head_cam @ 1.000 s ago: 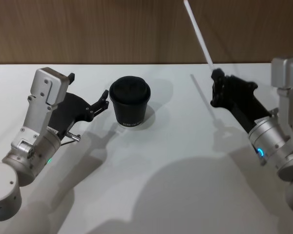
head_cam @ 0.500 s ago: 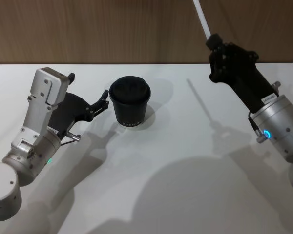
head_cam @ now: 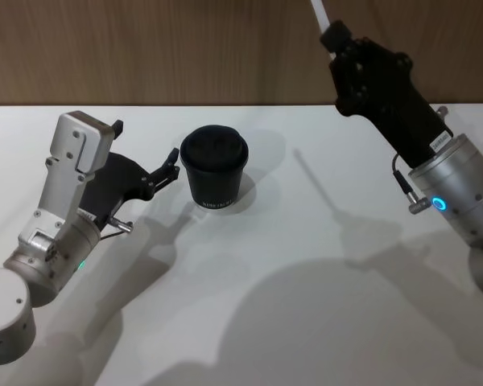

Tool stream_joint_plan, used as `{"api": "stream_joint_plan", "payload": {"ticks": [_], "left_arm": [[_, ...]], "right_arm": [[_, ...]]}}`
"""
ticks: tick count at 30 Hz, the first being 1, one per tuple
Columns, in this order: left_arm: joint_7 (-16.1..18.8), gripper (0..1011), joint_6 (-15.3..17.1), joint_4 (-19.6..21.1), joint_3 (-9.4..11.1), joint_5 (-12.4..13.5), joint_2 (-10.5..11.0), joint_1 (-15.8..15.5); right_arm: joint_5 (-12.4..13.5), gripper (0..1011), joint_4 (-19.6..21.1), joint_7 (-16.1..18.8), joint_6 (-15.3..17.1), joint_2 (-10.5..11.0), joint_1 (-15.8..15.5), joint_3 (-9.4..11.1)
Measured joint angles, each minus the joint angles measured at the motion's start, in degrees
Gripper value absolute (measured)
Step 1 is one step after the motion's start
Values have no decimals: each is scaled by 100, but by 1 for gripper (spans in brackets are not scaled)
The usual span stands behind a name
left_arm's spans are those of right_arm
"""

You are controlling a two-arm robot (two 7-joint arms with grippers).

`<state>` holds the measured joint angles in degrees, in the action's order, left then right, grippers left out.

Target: Pick up the straw with one hand, pass it to the other hand, and insert it into the cup.

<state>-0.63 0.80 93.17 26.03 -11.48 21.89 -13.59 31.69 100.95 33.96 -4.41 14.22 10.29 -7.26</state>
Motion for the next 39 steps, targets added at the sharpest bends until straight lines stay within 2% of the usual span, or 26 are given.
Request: {"api": "stream_joint_plan", "payload": {"ticks": [10,19,25,39], "left_arm": [[0,1003,0,0,0,0,0,0],[-48,1003,5,23,-24,-39,4,7],[-284,1003,21,122,-110,-262,50,34],[-1280,1003,67,501,-387,-1147,248,83]], "right_arm": [[565,6,-264,740,-114,52,207,-153],[816,6,-392,1021,-150,85,260,-217],[905,6,-441,1126,-164,99,281,-244],[1024,6,-500,1257,-178,115,307,-278]]}}
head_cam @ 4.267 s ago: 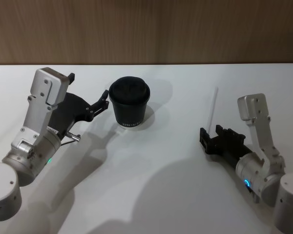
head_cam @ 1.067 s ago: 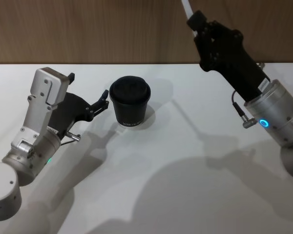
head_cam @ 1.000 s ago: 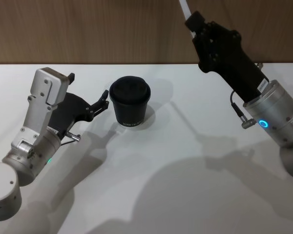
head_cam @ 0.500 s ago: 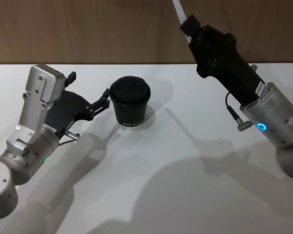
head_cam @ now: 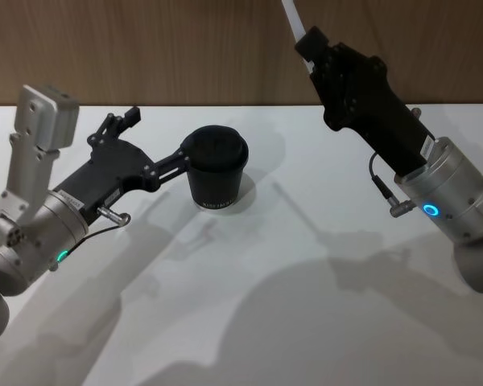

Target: Pick up the straw with one hand, pass it to the other hand, and insert it into the cup.

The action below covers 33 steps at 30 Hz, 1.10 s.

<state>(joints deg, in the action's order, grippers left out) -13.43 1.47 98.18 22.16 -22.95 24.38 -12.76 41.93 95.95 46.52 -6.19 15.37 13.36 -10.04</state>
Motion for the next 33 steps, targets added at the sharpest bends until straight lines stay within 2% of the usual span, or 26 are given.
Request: {"api": "stream_joint_plan", "payload": {"ticks": [14,22,33], "left_arm": [[-1143,1003,-53,-19,-89,-877,60,-252],[-1765,1003,-174,-219,-100,-1415,-52,-487],[-2364,1003,-290,-449,-130,-2036,-208,-711]], "right_arm": [[35,6,-17,40,-8,7,6,-10],[40,6,-22,46,-8,8,9,-11],[48,6,-25,52,-8,7,10,-12]]}}
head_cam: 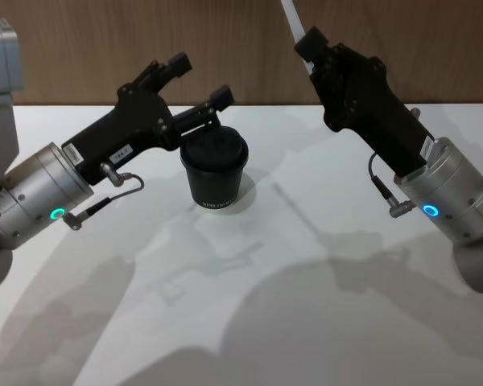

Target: Pick up the straw with one hand, pass it to the other hand, and insert it into the cup.

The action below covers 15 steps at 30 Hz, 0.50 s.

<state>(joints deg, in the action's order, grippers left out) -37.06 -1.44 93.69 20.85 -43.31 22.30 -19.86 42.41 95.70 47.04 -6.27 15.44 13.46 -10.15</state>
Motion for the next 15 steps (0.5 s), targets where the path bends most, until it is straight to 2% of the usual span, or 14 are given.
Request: {"api": "stream_joint_plan", "payload": {"ticks": [9,10,11,15], "left_arm": [[-397,1003,97,-218,-5,-533,-113,-188],[-397,1003,97,-218,-5,-533,-113,-188],[-483,1003,138,-270,1,-656,-141,-233],[-586,1003,188,-340,10,-797,-177,-293]], "right_arm": [[2,6,0,3,1,0,0,0],[2,6,0,3,1,0,0,0],[1,6,1,3,1,0,-1,0],[1,5,1,3,1,0,-1,0]]}}
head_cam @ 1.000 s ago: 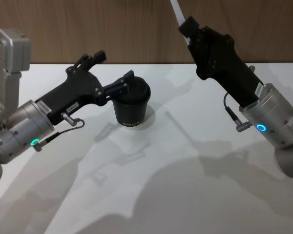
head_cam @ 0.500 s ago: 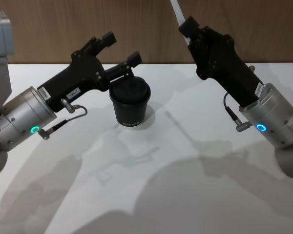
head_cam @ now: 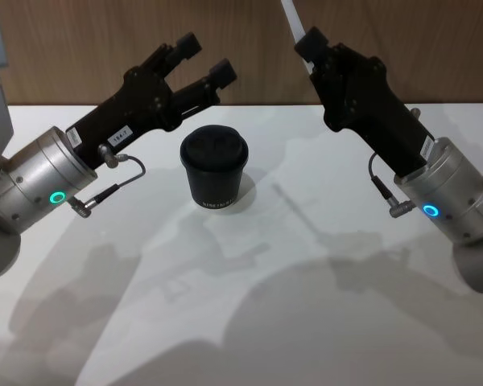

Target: Pick up the straw with one hand, pass it to the other hand, and insert it into the cup.

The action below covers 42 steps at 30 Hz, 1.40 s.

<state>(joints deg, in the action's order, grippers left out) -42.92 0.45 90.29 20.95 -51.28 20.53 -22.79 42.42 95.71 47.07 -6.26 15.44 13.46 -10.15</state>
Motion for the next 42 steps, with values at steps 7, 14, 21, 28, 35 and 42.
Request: {"api": "stream_joint_plan", "payload": {"ticks": [7,14,21,28,35,42], "left_arm": [[-254,1003,124,-174,36,-320,-78,-156],[-458,1003,194,-305,73,-527,-139,-293],[-696,1003,231,-440,128,-717,-206,-450],[-888,1003,235,-545,199,-830,-263,-578],[-1015,1003,234,-636,299,-892,-337,-696],[-1035,1003,232,-750,428,-902,-441,-818]], "right_arm": [[0,6,0,-1,0,0,0,0],[0,6,0,-1,0,0,0,0],[-1,6,0,-1,0,0,0,0],[-1,6,0,-1,0,0,0,0],[-1,6,0,-1,0,0,0,0],[-1,6,0,-1,0,0,0,0]]}}
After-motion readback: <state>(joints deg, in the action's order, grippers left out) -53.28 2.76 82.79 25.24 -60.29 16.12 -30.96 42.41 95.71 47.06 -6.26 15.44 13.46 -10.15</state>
